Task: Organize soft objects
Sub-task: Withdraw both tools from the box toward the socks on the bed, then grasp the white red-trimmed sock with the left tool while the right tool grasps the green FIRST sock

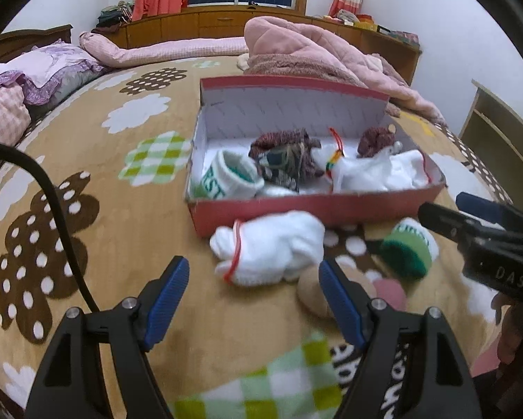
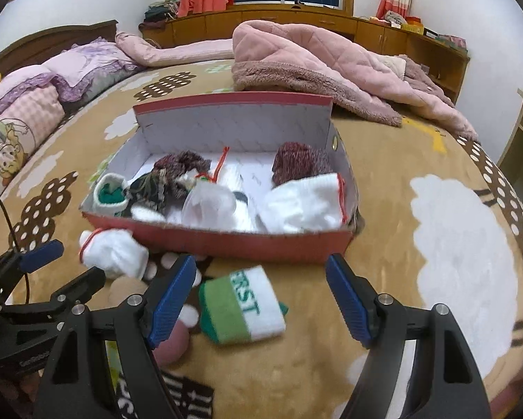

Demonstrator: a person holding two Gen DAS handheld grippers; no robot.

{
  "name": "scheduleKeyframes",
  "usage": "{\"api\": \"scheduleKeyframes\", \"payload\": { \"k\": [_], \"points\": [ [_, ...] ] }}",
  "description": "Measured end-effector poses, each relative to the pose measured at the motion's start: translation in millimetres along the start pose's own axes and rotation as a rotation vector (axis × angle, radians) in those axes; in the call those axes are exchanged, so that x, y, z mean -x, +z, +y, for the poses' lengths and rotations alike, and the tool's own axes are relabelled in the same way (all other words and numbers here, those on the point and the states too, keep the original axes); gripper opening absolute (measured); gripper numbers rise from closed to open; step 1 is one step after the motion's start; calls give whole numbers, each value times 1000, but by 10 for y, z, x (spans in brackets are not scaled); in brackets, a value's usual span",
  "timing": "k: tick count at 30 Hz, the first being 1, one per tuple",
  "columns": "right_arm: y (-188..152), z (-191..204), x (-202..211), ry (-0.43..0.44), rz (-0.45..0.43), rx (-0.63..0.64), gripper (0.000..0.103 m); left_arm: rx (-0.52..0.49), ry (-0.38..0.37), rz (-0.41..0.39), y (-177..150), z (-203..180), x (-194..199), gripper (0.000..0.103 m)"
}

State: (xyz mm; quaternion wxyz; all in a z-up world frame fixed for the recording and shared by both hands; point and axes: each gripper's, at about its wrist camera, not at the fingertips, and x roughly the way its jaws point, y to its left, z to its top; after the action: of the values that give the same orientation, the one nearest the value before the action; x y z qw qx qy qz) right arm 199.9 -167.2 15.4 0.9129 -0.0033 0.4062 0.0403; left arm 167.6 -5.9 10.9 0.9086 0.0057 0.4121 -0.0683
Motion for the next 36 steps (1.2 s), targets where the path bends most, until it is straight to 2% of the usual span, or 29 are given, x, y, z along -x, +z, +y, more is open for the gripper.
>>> {"api": "scheduleKeyframes", "payload": {
  "k": [5,11,24,26,31,34,36],
  "points": [
    [-155,7,41,-5,8,12,78,27,-14,-2,-144,21,95,80],
    [-306,-34,80,-4,15,2,79,15,-36,-21,-287,-16,213,80],
    [-485,-55,-32,-12,52,36,79,-33,-80,-17,-437,-170,213,80],
    [-495,-58,-66,-9,52,38,79,-32,-89,-32,-431,-173,210,80],
    [-454,-99,-212,68,72,-10,79,-9,-135,-100,-359,-144,230,80],
    [-411,-111,-285,97,69,-36,78,9,-123,-162,-267,-66,277,80],
    [-383,-98,-313,110,58,-34,78,41,-118,-165,-185,18,257,80]
  ]
}}
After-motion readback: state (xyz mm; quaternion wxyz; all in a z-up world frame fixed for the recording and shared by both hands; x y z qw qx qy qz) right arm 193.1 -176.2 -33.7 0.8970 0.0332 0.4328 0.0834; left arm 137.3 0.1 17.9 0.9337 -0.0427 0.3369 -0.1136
